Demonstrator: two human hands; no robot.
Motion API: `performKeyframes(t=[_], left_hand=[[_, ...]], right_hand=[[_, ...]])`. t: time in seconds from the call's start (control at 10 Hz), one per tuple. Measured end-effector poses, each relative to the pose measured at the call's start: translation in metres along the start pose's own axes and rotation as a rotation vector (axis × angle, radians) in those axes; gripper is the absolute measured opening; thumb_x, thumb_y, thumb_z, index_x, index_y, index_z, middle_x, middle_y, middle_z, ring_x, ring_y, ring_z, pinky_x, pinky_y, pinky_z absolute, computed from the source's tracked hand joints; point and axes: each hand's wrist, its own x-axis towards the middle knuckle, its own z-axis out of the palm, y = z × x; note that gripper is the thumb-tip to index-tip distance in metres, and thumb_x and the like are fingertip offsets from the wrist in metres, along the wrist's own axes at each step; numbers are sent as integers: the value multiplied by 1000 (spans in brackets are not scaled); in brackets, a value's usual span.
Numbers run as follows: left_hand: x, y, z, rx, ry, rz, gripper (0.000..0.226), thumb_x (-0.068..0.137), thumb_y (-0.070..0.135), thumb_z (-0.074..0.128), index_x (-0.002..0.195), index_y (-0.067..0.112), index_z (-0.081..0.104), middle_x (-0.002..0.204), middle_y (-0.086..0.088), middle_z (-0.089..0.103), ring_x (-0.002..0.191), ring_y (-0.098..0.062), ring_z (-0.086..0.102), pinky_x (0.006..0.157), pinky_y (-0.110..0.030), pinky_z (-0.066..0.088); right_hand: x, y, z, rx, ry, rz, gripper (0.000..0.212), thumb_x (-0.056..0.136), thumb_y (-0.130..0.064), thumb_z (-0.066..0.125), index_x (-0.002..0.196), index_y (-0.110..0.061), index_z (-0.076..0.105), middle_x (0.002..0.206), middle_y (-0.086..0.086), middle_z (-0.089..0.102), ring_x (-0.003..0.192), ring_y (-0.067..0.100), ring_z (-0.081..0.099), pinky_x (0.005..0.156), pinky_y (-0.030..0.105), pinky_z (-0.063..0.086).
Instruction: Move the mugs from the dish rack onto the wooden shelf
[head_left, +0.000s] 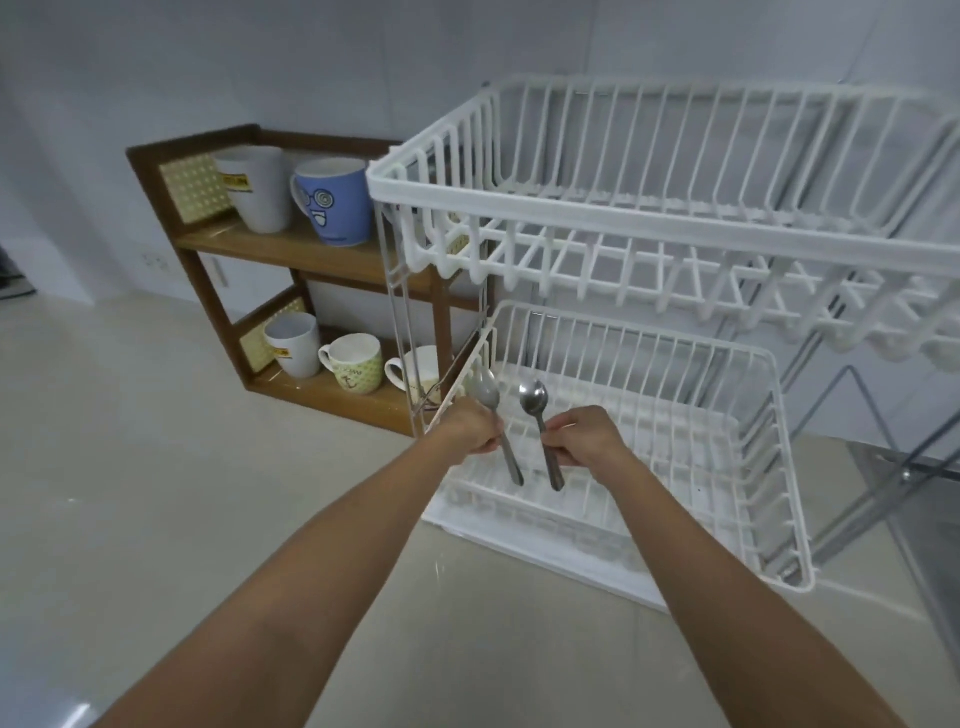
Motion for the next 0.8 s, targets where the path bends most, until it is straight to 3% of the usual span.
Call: performKeyframes(t=[0.1, 0.3, 0.4, 0.5, 0.6, 0.7, 0.8], left_hand=[[10, -3, 13, 85, -18, -17, 9, 92, -3, 57, 85, 1, 60, 77, -12, 57, 60, -13, 55, 54, -19, 53], [24, -2, 20, 103, 44, -43, 5, 90, -5, 58, 87, -1, 59, 80, -17, 59, 65, -24, 62, 50, -25, 57], [28, -5, 23, 223, 56, -23, 1, 89, -1, 61, 89, -1, 62, 89, -20, 66, 81, -31, 69, 71, -37, 61], [30, -13, 25, 341, 64, 4, 8, 87, 4, 66, 91, -3, 65, 100, -23, 71, 88, -31, 72, 82, -41, 59], [33, -16, 24, 435, 89, 37, 20, 84, 9, 70, 99, -3, 66, 102, -21, 71, 92, -29, 71, 83, -41, 58], [28, -14, 24, 668, 191, 185, 22, 85, 18, 68, 102, 5, 65, 105, -15, 70, 102, -30, 65, 87, -36, 53], [24, -15, 21, 628, 220, 301, 16, 89, 17, 61, 103, 9, 64, 106, -13, 69, 102, -30, 63, 87, -37, 51]], right_hand=[[11, 9, 5, -49, 14, -8, 20, 77, 3, 73, 68, -12, 64, 81, 17, 68, 62, 20, 66, 58, 29, 57], [21, 12, 9, -123, 77, -60, 15, 77, -4, 76, 70, -12, 65, 85, 13, 70, 78, 28, 71, 75, 39, 61], [23, 15, 11, -173, 80, -100, 10, 77, -6, 76, 74, -9, 67, 88, 10, 69, 81, 28, 70, 74, 41, 61], [22, 20, 16, -206, 96, -107, 9, 77, -7, 75, 75, -10, 67, 94, 10, 69, 80, 27, 70, 76, 41, 60], [22, 21, 17, -200, 83, -100, 10, 78, -7, 75, 76, -10, 66, 98, 12, 69, 84, 27, 69, 78, 42, 59], [19, 18, 16, -230, 82, -95, 10, 79, -10, 74, 80, -9, 64, 96, 12, 67, 86, 27, 67, 82, 41, 57], [11, 16, 15, -265, 102, -116, 8, 82, -13, 71, 79, -11, 64, 89, 8, 68, 82, 24, 65, 80, 36, 56]])
